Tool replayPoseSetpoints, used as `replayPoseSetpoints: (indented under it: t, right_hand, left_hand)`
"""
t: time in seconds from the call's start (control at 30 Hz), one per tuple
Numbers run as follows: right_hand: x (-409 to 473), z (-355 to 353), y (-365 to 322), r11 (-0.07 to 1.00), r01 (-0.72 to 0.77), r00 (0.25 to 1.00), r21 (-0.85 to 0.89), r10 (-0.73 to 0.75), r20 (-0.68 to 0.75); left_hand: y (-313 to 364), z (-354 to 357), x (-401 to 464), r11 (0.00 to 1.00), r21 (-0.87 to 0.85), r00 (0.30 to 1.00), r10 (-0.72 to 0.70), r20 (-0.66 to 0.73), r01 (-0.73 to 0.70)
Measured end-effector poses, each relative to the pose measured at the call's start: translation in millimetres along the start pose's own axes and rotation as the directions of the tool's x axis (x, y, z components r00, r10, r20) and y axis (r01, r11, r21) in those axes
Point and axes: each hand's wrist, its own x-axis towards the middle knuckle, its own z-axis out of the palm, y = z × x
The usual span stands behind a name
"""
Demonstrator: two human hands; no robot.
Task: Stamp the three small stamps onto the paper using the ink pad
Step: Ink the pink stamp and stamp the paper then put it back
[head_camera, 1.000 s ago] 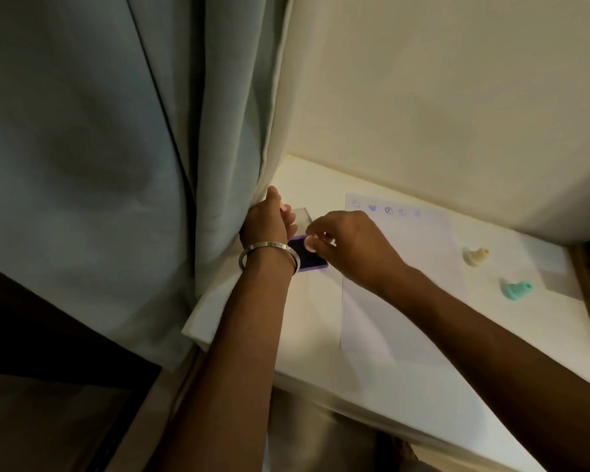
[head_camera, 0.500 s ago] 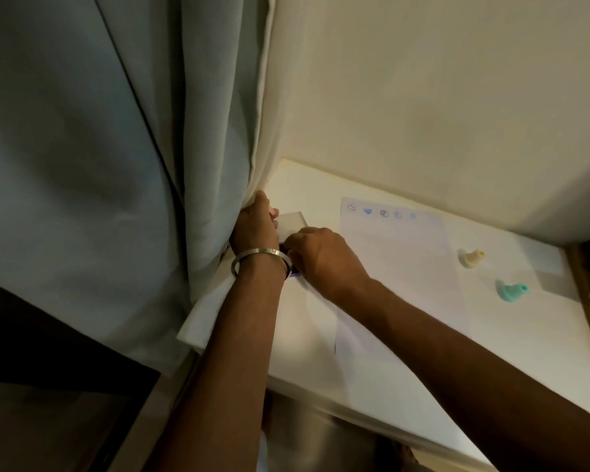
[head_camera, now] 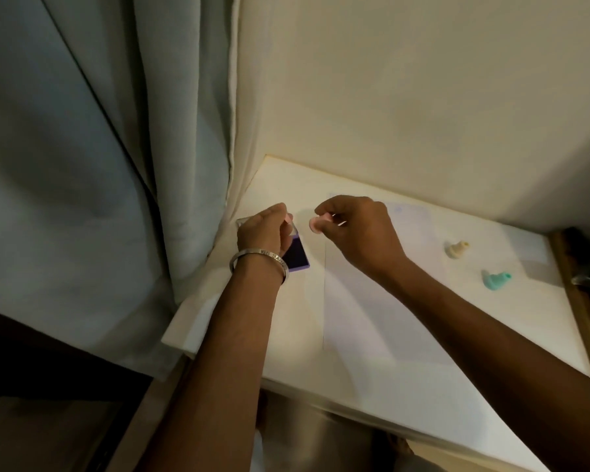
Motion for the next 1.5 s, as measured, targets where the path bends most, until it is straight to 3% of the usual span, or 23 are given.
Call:
replayPoseSetpoints:
  t: [0.2,0.73,1.2,1.37,1.5]
  right_hand:
    - [0,-30,21,0.997,-0.067,0.995,0.05,0.07,-0.068]
    - [20,-101,97,0.965,-0.254,0.954,-0.07,0.238,-0.183]
    - [53,-95,133,0.945,-0.179,0.974,-0.274,0.13,-0.185]
    - [56,-80,147,0.897,-0.152,0.988,-0.416,0.137,-0.067]
    - [57,-75,152,0.894,-0.165,0.986,-0.417,0.155,-0.059]
  left_hand:
    - [-13,16,-11,0.995,-0.045,0.978,-0.078,0.193,0.089]
    - [-24,45,-25,0.989,-0.057,0.961,-0.121,0.249,0.139]
    - [-35,64,-29,0.985,-0.053,0.948,-0.144,0.285,0.166]
    - [-40,65,-29,0.986,-0.057,0.948,-0.136,0.289,0.159]
    - [-43,66,-28,0.988,-0.033,0.949,-0.137,0.283,0.153]
